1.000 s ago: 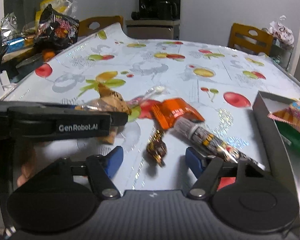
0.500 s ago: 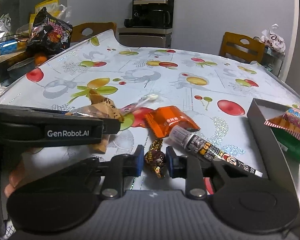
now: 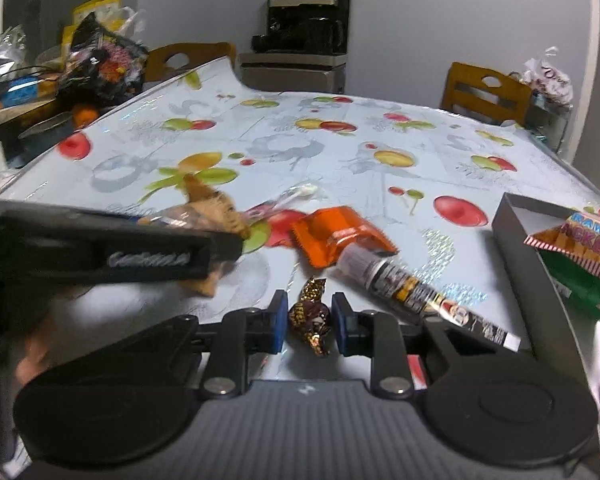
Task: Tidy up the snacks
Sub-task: 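Lift the peanut bag with the left gripper while the right gripper lifts the chocolate toward the box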
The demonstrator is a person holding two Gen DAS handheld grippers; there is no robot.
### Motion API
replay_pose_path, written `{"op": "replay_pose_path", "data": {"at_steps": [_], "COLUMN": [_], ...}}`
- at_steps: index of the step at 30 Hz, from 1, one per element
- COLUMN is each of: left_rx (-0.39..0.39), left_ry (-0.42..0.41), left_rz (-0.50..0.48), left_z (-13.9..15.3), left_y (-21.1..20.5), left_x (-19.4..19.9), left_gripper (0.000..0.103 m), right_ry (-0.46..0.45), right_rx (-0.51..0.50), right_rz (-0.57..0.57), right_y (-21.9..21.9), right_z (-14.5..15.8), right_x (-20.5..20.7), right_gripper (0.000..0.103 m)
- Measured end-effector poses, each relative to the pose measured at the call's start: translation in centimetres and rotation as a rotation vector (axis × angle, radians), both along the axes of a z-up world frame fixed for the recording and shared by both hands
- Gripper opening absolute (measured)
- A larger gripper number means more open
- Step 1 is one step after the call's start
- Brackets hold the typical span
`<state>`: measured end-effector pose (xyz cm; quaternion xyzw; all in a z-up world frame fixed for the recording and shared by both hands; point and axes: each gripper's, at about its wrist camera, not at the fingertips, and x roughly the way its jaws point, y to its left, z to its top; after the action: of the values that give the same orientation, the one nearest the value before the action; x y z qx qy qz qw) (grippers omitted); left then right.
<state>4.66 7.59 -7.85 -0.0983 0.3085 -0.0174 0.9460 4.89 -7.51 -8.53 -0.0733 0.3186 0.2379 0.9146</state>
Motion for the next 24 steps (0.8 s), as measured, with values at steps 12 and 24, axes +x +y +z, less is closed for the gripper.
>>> {"op": "replay_pose_path", "data": {"at_steps": [12,24], "left_rx": [0.021,0.025], "left_ry": [0.004,0.004], "left_rz": [0.001,0.049], "left_z": [0.0,0.1], "left_y": [-0.2,0.0], "left_x": [0.0,-0.5], "left_gripper": [0.048,0.046], "right_ry": [0.039,0.030], "right_rx": [0.052,0.075], "right_rz": [0.021,0.032], "right_y": [-2.9,-3.7], "right_z": [1.0,1.1], "right_x": [-3.2,-4.2], "right_gripper": [0.023,0.023]}}
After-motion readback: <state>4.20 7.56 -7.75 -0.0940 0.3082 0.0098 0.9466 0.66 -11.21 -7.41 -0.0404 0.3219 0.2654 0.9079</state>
